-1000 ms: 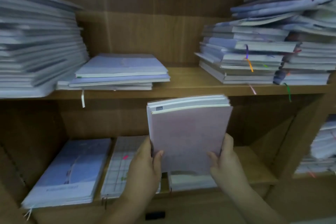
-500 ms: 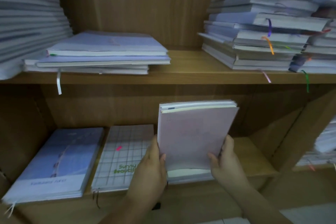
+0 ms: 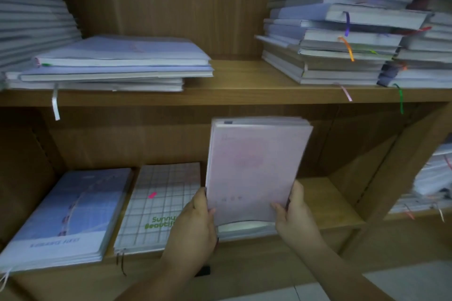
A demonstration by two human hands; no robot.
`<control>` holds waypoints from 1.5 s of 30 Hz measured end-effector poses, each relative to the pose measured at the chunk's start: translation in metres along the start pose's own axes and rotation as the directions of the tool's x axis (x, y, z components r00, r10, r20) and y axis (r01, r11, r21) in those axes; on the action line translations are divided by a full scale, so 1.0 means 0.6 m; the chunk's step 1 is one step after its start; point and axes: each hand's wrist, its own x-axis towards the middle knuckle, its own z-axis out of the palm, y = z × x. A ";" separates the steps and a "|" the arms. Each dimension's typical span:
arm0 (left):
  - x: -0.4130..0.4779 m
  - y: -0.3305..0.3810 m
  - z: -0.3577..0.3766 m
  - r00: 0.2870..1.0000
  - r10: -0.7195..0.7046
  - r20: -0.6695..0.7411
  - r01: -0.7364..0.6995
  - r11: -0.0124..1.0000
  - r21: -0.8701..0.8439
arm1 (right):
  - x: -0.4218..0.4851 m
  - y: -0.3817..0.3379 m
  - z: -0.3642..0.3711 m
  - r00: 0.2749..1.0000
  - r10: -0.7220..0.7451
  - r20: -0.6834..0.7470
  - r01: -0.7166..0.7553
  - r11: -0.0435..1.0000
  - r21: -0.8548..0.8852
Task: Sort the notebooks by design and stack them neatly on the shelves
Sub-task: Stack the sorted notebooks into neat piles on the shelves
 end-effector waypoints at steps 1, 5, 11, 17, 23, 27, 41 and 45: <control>-0.002 0.007 -0.006 1.000 0.021 -0.006 -0.021 1.000 0.010 | -0.001 0.001 -0.007 1.000 -0.001 0.001 0.001 1.000 0.011; -0.025 0.048 -0.023 0.998 0.059 0.020 -0.059 0.997 -0.040 | -0.012 0.010 -0.048 0.999 -0.011 0.036 0.009 0.999 0.042; -0.034 0.146 0.004 0.977 -0.056 0.208 0.112 0.956 -0.270 | -0.039 0.043 -0.151 1.000 -0.018 -0.003 0.018 1.000 0.008; 0.021 0.229 0.102 0.898 -0.179 0.401 0.317 0.896 -0.310 | -0.031 0.135 -0.211 0.977 0.184 -0.104 -0.195 0.975 -0.104; 0.051 0.262 0.182 0.801 -0.346 0.489 0.495 0.842 -0.215 | -0.005 0.200 -0.238 0.940 0.278 -0.200 -0.298 0.952 -0.076; 0.071 0.280 0.210 0.809 -0.379 0.449 0.519 0.819 -0.245 | 0.013 0.212 -0.234 0.922 0.254 -0.292 -0.258 0.966 0.025; 0.017 0.253 0.228 0.934 -0.066 0.351 0.108 0.989 -0.103 | -0.015 0.246 -0.218 0.934 0.353 -0.048 -0.353 0.936 0.004; -0.048 0.212 0.250 0.909 -0.059 0.412 0.172 0.955 -0.243 | -0.019 0.266 -0.207 0.942 0.316 -0.112 -0.326 0.941 -0.089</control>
